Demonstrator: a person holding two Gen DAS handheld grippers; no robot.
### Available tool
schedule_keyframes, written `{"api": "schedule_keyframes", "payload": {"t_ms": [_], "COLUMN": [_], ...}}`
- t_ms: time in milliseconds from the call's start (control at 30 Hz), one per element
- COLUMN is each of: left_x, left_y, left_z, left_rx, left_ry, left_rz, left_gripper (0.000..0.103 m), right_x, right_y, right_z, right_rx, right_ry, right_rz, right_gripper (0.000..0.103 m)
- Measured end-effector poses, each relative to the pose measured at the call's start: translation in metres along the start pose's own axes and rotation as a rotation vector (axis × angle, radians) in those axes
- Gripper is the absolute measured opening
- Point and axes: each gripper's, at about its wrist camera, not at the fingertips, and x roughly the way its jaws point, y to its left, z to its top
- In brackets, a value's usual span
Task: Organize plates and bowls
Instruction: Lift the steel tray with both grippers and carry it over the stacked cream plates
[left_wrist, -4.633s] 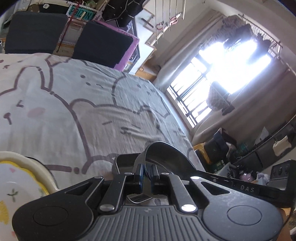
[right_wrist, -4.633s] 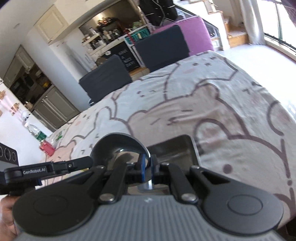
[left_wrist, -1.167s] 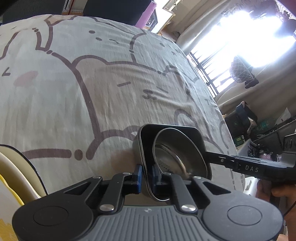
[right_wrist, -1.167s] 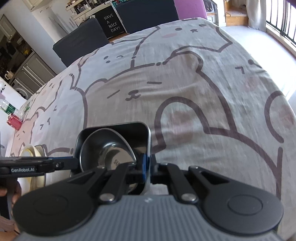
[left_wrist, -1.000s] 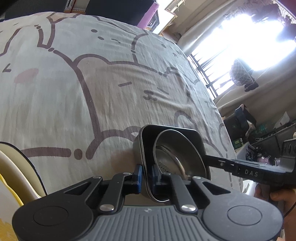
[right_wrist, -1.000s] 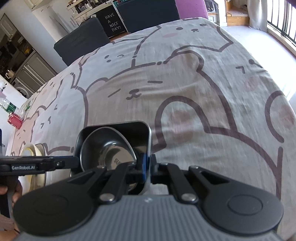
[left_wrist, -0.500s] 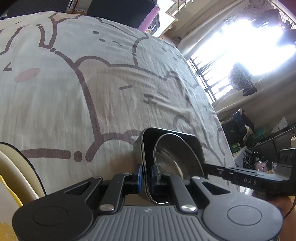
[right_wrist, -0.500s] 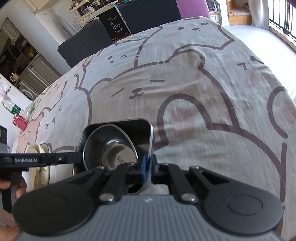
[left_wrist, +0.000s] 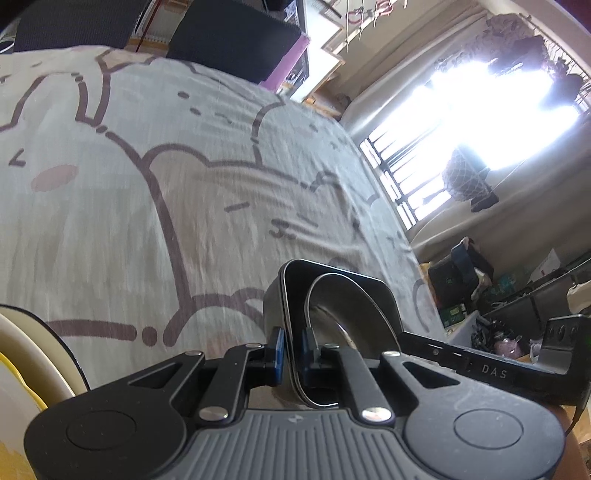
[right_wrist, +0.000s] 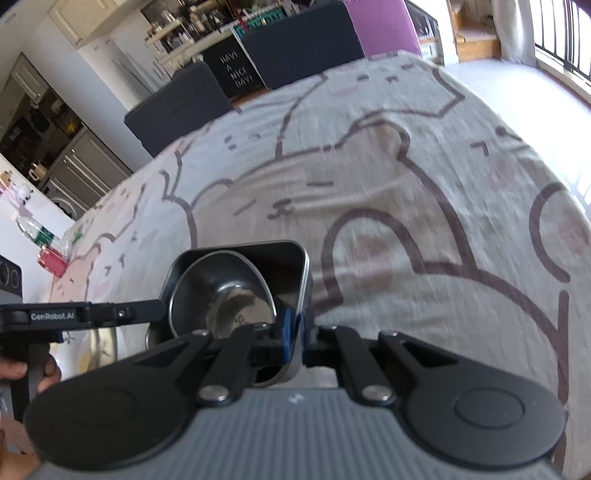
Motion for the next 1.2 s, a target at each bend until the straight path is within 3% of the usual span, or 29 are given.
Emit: {"api": "schedule_keyframes", "payload": {"t_ms": [300,633,933,1200], "left_x": [-0.043,-0.118,-0.188,-0.219], "left_y": [-0.006,0.011,0.040,0.064], "left_z": [0.011,0.006,-0.017,-0.041], "left_rx": [-0.001,-0.020,-0.054,-0.083], "left_ry": [-0.112,-0.232,-0.327,-0.343], "left_rz": [-0.052,-0.079,-0.077,-0.038], "left_gripper": [0.009,0.009,0.009,0.009], "right_x": [-0.030,-0.052,-0.042,-0.027], "right_y": [0.017,0.060,0.111,0.146], "right_z": [0.009,0.011,0.006,-0.002], "right_rx": [-0.006,-0.028,-0.081,-0.104], "right_ry": [-0.146,-0.244,-0.230,-0.173], "right_rz": [0.065,0.218,0.322,0.366], "right_gripper": [0.007,0.007,0.008,0.008]}}
